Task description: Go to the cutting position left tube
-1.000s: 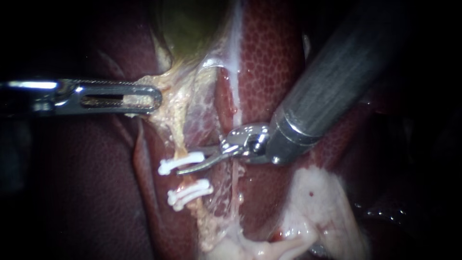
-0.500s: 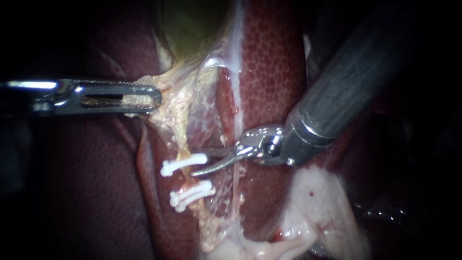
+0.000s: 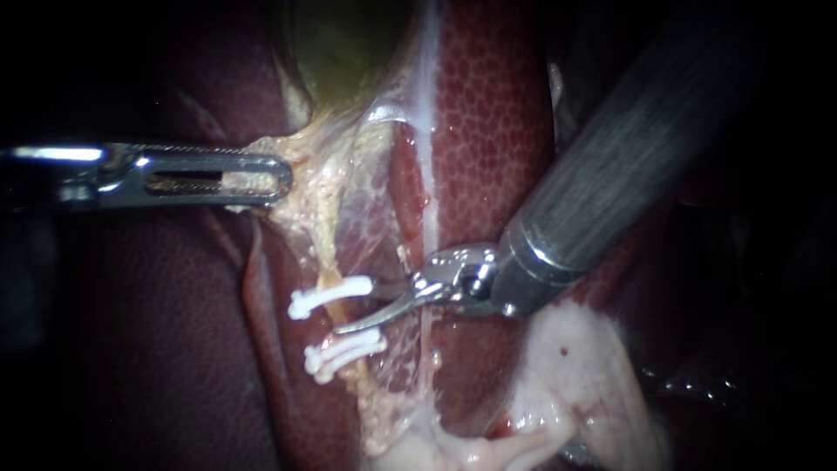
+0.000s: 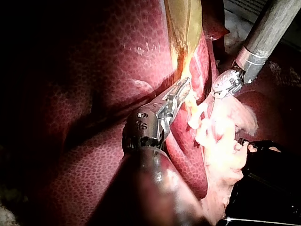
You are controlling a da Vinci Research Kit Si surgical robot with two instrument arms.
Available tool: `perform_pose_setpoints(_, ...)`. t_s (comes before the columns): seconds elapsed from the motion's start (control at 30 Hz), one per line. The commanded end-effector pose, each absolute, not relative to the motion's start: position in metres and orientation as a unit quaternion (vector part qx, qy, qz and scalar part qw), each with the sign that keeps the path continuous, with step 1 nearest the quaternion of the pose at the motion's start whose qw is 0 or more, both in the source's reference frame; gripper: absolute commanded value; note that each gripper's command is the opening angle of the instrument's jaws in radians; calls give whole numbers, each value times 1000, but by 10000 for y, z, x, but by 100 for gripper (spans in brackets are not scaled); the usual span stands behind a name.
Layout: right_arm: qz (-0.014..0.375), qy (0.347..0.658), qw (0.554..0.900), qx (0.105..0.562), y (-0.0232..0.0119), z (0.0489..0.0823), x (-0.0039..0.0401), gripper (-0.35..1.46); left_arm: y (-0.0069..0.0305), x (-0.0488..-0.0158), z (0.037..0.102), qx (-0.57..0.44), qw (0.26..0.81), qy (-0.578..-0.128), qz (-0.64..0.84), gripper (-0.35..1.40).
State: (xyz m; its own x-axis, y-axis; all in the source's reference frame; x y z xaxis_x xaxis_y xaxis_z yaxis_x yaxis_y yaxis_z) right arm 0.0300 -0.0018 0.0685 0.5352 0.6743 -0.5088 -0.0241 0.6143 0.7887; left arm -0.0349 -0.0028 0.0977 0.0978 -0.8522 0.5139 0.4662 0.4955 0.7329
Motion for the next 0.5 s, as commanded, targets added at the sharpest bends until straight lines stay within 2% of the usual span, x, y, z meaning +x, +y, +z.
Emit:
perform_pose_setpoints(0.03, 222, 427, 789, 382, -19, 686, 301, 135, -28, -349, 977, 198, 714, -488, -462, -35)
perform_pose_setpoints(0.5, 207, 424, 784, 404, -33, 670, 310, 135, -28, -349, 977, 198, 714, -488, -462, -35)
